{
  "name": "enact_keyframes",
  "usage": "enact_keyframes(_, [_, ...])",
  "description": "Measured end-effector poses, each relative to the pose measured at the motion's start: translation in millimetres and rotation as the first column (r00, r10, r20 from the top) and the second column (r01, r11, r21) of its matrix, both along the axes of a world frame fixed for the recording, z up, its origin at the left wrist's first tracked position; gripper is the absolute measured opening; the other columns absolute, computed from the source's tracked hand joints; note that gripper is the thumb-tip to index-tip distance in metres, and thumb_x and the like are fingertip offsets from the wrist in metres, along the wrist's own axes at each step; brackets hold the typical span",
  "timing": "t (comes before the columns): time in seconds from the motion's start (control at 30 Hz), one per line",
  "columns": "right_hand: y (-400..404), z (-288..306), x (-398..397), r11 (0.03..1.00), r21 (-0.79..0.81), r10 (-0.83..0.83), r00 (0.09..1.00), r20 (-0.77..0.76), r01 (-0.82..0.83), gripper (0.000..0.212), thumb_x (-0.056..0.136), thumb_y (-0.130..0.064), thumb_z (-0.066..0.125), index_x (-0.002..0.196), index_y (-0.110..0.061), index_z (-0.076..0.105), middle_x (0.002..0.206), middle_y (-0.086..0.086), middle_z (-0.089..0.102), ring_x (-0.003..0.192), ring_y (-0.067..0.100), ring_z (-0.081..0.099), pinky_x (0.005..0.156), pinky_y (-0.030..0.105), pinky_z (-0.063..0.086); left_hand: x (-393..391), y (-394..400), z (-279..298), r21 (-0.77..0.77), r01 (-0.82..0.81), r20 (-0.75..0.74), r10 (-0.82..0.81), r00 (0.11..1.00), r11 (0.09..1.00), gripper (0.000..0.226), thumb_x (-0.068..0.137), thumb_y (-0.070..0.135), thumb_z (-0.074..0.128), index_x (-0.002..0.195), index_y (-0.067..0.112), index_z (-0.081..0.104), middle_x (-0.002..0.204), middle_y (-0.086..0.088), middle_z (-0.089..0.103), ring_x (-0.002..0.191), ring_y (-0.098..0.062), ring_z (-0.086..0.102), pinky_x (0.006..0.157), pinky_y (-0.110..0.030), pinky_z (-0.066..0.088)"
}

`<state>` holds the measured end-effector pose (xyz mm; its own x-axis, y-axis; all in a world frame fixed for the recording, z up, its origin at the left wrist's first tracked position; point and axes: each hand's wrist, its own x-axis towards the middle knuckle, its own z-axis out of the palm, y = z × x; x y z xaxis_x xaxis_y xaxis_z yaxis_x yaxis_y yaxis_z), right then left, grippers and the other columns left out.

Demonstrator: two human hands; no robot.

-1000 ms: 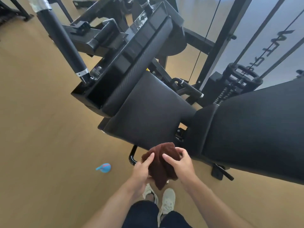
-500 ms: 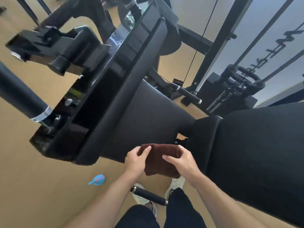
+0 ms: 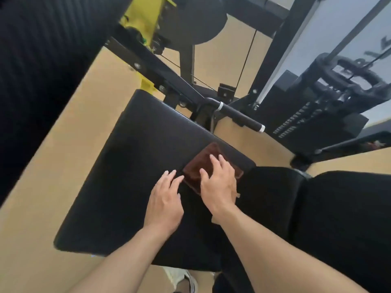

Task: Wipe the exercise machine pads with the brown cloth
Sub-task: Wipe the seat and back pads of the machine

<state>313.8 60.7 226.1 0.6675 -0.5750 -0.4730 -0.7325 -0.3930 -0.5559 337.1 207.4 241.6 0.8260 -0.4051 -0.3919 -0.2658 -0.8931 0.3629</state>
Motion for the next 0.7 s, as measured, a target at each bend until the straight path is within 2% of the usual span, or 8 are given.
enact_keyframes(0.07, [1, -33, 0, 0.979, -0.077, 0.182, 0.981, -0.068, -0.187, 0.067, 0.103, -0.060, 0.033, 0.161, -0.036, 0.011, 0.171, -0.006, -0.001, 0.157, 0.021, -0.009, 0.127, 0.046, -0.004, 15, 0, -26, 0.097, 0.162, 0.118, -0.173, 0.978, 0.982, 0.052, 0.102, 0.016, 0.043, 0.153, 0.020, 0.036, 0.167, -0.001, 0.022, 0.157, -0.017, 0.005, 0.128, -0.040, 0.012])
enact_keyframes(0.13, [7, -63, -5, 0.953, -0.160, 0.249, 0.967, -0.063, -0.256, 0.074, 0.100, -0.069, 0.023, 0.161, -0.037, -0.004, 0.169, -0.006, -0.016, 0.154, 0.021, -0.024, 0.124, 0.048, -0.015, 31, 1, -48, 0.182, 0.288, 0.215, -0.324, 0.921, 0.940, 0.053, 0.101, 0.021, 0.039, 0.153, 0.014, 0.033, 0.167, -0.006, 0.022, 0.157, -0.022, 0.009, 0.127, -0.045, 0.012])
enact_keyframes(0.2, [14, -86, -9, 0.943, -0.261, 0.214, 0.977, -0.005, -0.208, 0.077, 0.096, -0.073, 0.019, 0.161, -0.036, 0.001, 0.170, -0.005, -0.012, 0.155, 0.023, -0.021, 0.124, 0.051, -0.013, 39, 0, -65, 0.264, 0.345, 0.268, -0.411, 0.871, 0.901, 0.062, 0.097, 0.029, 0.034, 0.156, 0.009, 0.027, 0.167, -0.009, 0.020, 0.157, -0.026, 0.010, 0.125, -0.049, 0.013])
enact_keyframes(0.27, [18, -101, -9, 0.933, -0.335, 0.163, 0.984, 0.071, -0.130, 0.075, 0.095, -0.073, 0.018, 0.160, -0.035, 0.014, 0.171, -0.003, 0.004, 0.157, 0.026, -0.007, 0.124, 0.054, -0.005, 39, 1, -78, 0.327, 0.356, 0.313, -0.456, 0.833, 0.875, 0.067, 0.096, 0.034, 0.032, 0.157, 0.008, 0.022, 0.168, -0.011, 0.017, 0.157, -0.028, 0.009, 0.125, -0.051, 0.011])
enact_keyframes(0.33, [18, -113, -7, 0.927, -0.372, 0.107, 0.981, 0.162, -0.039, 0.067, 0.098, -0.066, 0.030, 0.157, -0.035, 0.027, 0.168, -0.002, 0.022, 0.157, 0.027, 0.010, 0.124, 0.056, 0.005, 38, 3, -84, 0.337, 0.352, 0.360, -0.465, 0.809, 0.873, 0.069, 0.096, 0.037, 0.032, 0.157, 0.008, 0.021, 0.168, -0.013, 0.017, 0.156, -0.031, 0.010, 0.126, -0.053, 0.010])
enact_keyframes(0.43, [20, -121, -2, 0.921, -0.381, 0.016, 0.969, 0.247, 0.082, 0.054, 0.101, -0.053, 0.040, 0.152, -0.035, 0.039, 0.163, -0.003, 0.036, 0.154, 0.026, 0.022, 0.124, 0.055, 0.012, 37, 2, -84, 0.344, 0.347, 0.382, -0.468, 0.797, 0.872, 0.068, 0.097, 0.039, 0.032, 0.157, 0.008, 0.022, 0.168, -0.013, 0.017, 0.156, -0.031, 0.012, 0.126, -0.053, 0.009])
enact_keyframes(0.6, [2, -120, 17, 0.873, -0.335, -0.283, 0.928, 0.242, 0.353, 0.051, 0.102, -0.048, 0.037, 0.152, -0.035, 0.040, 0.161, -0.005, 0.038, 0.154, 0.025, 0.023, 0.125, 0.052, 0.012, 35, 1, -86, 0.344, 0.339, 0.405, -0.464, 0.788, 0.875, 0.068, 0.097, 0.039, 0.031, 0.158, 0.009, 0.021, 0.168, -0.012, 0.014, 0.156, -0.032, 0.011, 0.125, -0.055, 0.010])
enact_keyframes(0.7, [-28, -115, 36, 0.764, -0.151, -0.611, 0.779, 0.141, 0.627, 0.052, 0.105, -0.048, 0.036, 0.156, -0.038, 0.032, 0.166, -0.008, 0.027, 0.156, 0.020, 0.011, 0.122, 0.047, 0.016, 36, 2, -87, 0.359, 0.340, 0.416, -0.475, 0.776, 0.869, 0.067, 0.098, 0.039, 0.030, 0.158, 0.009, 0.023, 0.168, -0.012, 0.014, 0.156, -0.032, 0.011, 0.125, -0.054, 0.010])
